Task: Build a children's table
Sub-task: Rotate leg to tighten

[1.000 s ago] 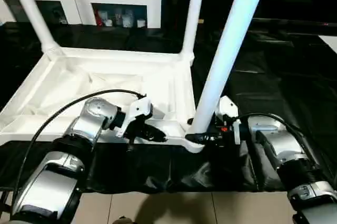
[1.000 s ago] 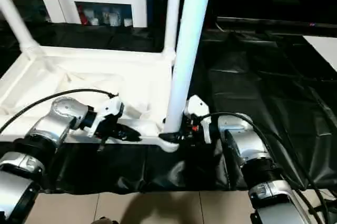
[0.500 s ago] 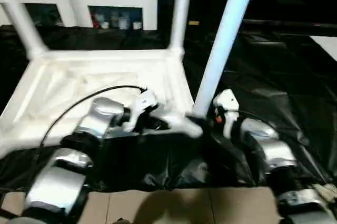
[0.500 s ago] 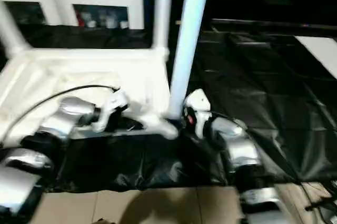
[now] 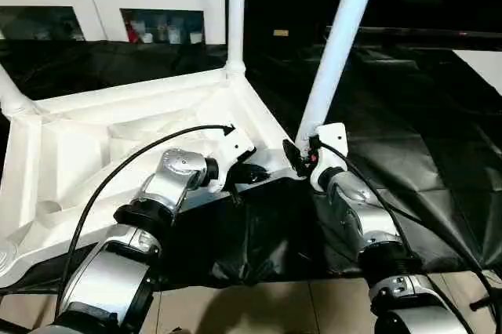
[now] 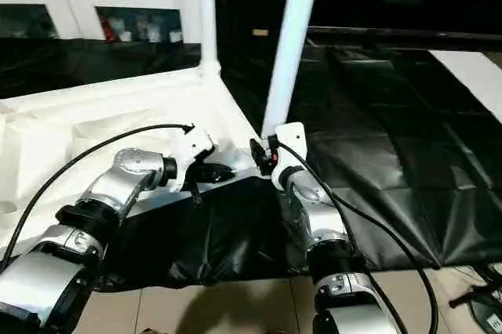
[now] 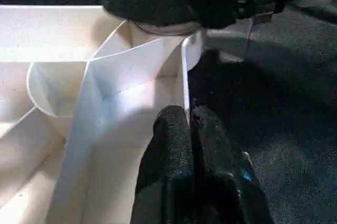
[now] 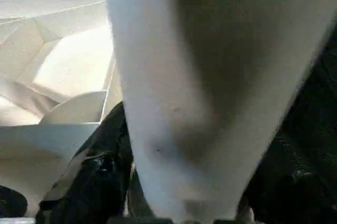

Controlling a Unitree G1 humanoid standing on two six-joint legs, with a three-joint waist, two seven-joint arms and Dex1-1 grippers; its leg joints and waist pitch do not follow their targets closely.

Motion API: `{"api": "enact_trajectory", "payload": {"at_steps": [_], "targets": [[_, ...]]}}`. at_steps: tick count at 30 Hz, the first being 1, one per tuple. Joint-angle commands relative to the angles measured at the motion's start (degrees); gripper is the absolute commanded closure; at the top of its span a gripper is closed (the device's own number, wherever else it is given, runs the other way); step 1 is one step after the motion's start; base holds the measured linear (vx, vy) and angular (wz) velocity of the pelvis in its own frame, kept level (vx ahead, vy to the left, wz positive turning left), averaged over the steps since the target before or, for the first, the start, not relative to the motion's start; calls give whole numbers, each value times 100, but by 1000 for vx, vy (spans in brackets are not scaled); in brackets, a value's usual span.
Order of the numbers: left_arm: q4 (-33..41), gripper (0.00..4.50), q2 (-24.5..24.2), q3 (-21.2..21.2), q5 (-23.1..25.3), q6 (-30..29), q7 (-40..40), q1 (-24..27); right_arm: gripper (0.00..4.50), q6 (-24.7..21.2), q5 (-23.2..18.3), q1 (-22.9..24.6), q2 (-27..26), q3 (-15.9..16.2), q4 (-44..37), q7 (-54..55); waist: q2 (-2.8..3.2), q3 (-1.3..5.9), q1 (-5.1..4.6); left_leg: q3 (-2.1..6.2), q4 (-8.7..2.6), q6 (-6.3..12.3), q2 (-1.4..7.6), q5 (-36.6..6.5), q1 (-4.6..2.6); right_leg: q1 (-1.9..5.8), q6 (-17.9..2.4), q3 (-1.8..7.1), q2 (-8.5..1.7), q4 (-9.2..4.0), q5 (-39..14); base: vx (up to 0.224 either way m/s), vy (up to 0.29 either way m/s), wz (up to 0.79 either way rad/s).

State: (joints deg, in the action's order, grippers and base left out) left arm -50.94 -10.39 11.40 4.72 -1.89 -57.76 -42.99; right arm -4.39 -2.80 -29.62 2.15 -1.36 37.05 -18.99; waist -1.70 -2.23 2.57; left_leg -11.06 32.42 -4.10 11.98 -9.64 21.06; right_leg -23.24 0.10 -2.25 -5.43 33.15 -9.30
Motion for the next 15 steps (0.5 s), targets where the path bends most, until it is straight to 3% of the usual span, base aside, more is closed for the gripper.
{"api": "enact_trajectory", "payload": {"at_steps": [1, 2, 3, 5, 7, 8, 9, 13, 15], "targets": [[127, 450, 46, 103, -18, 213, -49, 33, 129, -161, 31, 144, 65, 248, 21, -304, 26, 327, 12, 28, -400, 62, 87, -1591, -69, 226, -1074, 134, -185, -337, -1173, 0, 0, 0], [123, 450, 7, 102, -10, 270, -67, 45, 118, -171, 33, 248, 260, 279, -185, -518, 27, 323, 17, 26, -399, 78, 88, -1554, -65, 227, -1090, 136, -187, -332, -1109, 0, 0, 0], [92, 450, -44, 84, 20, 398, -26, 49, 118, -193, -15, 450, 668, 255, -582, -959, -62, 325, 62, 12, -381, 178, 88, -1432, -66, 254, -1072, 136, -189, -316, -1040, 0, 0, 0], [79, 450, -74, 78, 30, 480, -30, 50, 118, -230, -100, 582, 942, 216, -853, -1289, -56, 320, 118, -7, -361, 296, 93, -1356, -70, 258, -1069, 146, -193, -321, -967, 0, 0, 0], [49, 450, -100, 56, 30, 591, 34, 51, 118, -232, -276, 815, 1410, 147, -1291, -1881, -103, 318, 155, -7, -348, 393, 96, -1276, -46, 280, -1039, 144, -213, -314, -967, 0, 0, 0], [49, 450, -100, 56, 30, 592, 34, 51, 118, -232, -278, 819, 1417, 146, -1298, -1890, -143, 316, 151, -11, -345, 417, 96, -1272, -41, 278, -1027, 139, -214, -319, -1034, 0, 0, 0], [58, 450, -118, 16, -26, 647, -19, 65, 118, -309, -544, 1083, 1885, 75, -1773, -2518, -144, 302, 169, -9, -344, 435, 90, -1289, -38, 275, -975, 134, -221, -345, -1309, 0, 0, 0], [97, 450, -160, 23, -71, 776, -69, 116, 118, -596, -902, 1403, 2394, 61, -2329, -3221, -183, 281, 201, 7, -343, 513, 101, -1317, -15, 273, -840, 135, -226, -366, -1613, 0, 0, 0], [372, 406, -206, -36, -281, 640, -429, 251, 110, -888, -1121, 1558, 2474, 120, -2686, -3520, -207, 290, 184, 19, -337, 481, 101, -1307, 0, 263, -837, 123, -236, -363, -1770, 0, 0, 0]]}}
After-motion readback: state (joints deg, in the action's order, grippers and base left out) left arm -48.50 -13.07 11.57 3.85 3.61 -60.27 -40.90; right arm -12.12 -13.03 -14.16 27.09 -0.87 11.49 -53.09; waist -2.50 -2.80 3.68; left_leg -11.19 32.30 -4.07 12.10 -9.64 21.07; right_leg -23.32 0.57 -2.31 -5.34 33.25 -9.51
